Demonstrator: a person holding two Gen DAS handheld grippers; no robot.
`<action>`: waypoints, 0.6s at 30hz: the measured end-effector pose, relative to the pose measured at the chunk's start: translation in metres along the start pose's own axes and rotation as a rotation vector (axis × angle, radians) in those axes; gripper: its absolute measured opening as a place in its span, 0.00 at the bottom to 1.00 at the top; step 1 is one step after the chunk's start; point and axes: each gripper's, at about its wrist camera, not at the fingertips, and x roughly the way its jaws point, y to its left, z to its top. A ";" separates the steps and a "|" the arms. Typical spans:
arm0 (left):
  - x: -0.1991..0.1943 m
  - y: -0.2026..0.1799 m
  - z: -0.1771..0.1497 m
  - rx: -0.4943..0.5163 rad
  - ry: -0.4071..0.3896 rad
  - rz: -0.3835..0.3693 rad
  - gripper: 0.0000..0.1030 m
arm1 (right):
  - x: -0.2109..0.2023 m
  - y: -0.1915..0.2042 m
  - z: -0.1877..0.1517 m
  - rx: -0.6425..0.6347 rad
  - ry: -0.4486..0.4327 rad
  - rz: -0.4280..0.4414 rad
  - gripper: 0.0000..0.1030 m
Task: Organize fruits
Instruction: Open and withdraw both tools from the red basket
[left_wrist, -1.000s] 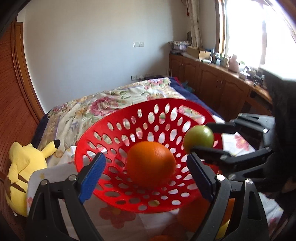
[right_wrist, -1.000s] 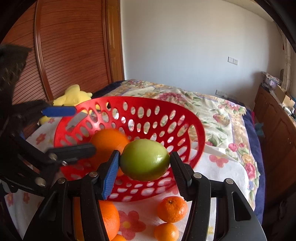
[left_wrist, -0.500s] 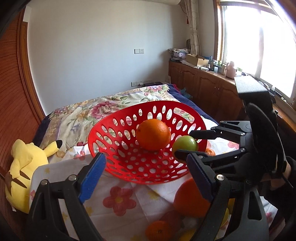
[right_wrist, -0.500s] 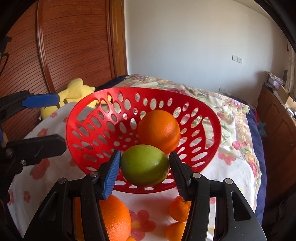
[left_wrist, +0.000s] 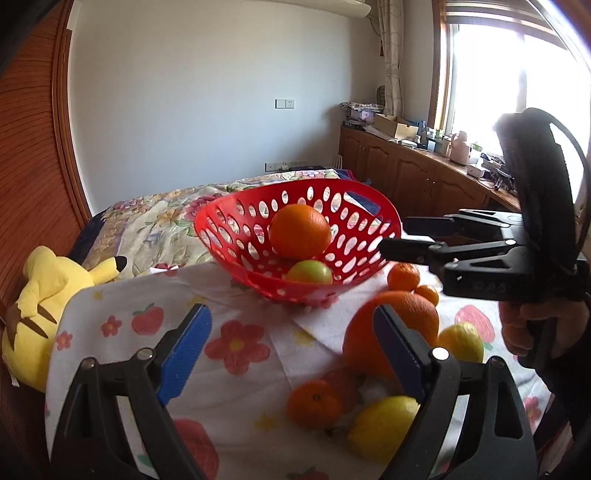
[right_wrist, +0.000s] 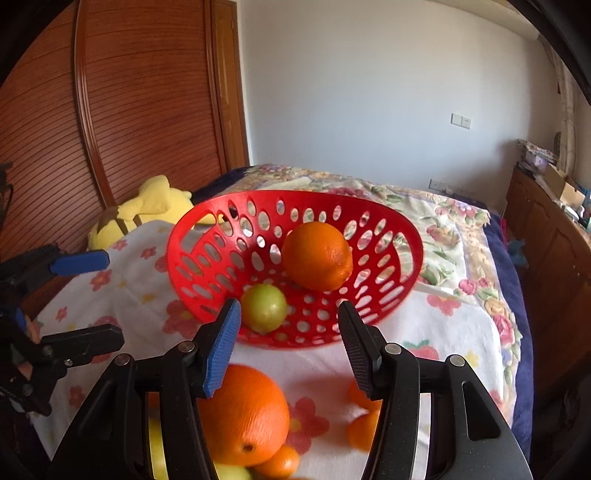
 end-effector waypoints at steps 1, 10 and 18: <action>-0.002 -0.001 -0.006 -0.002 -0.002 0.000 0.87 | -0.006 0.001 -0.004 0.004 -0.006 -0.007 0.54; -0.023 -0.014 -0.048 0.002 -0.054 0.022 0.87 | -0.057 0.017 -0.046 0.028 -0.045 -0.050 0.54; -0.036 -0.021 -0.074 -0.035 -0.088 0.008 0.87 | -0.066 0.019 -0.078 0.087 -0.032 -0.078 0.54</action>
